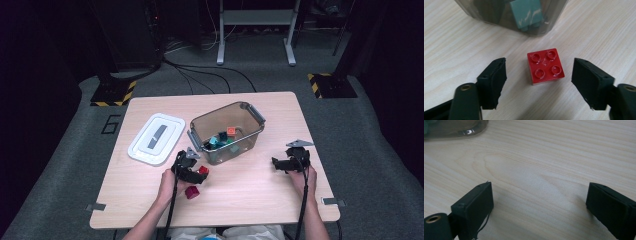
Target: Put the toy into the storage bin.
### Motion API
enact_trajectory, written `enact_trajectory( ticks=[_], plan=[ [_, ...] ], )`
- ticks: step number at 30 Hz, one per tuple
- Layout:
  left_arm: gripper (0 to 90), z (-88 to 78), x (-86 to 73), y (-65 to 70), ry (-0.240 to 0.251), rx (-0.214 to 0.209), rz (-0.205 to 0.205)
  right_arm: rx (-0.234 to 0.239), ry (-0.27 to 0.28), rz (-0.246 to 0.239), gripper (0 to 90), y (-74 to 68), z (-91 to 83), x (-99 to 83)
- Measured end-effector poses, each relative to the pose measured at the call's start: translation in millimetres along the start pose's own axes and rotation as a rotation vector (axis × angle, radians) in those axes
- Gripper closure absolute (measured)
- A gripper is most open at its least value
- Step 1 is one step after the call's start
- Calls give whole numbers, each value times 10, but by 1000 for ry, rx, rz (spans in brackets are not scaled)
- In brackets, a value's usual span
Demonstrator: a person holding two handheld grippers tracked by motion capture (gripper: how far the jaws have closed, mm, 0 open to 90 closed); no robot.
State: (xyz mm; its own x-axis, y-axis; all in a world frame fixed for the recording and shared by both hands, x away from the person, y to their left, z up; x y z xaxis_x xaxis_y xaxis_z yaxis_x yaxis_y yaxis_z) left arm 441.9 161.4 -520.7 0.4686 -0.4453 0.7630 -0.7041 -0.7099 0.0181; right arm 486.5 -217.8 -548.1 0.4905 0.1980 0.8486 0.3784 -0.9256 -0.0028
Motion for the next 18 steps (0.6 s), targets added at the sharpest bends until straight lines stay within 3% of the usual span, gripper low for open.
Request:
enact_trajectory(
  ticks=[18],
  plan=[
    [584, 45, -25, 7, -15, -20, 27, 0, 0, 1, 69, 0, 0, 0]
  ],
)
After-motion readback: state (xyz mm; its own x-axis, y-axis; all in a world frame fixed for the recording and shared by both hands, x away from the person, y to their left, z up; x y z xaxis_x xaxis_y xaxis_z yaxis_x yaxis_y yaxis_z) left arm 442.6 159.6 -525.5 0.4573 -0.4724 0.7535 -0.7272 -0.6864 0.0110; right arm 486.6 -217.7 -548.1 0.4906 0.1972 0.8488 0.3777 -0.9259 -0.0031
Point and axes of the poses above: each handheld gripper's, and its own axes: z roughly forward along the jaws, x roughly out of its top, y roughly to its right, the point moved 3 cm from there along z, roughly forward along the jaws, and after that the axes turned 11 degrees about y, right-handed, at the moved point
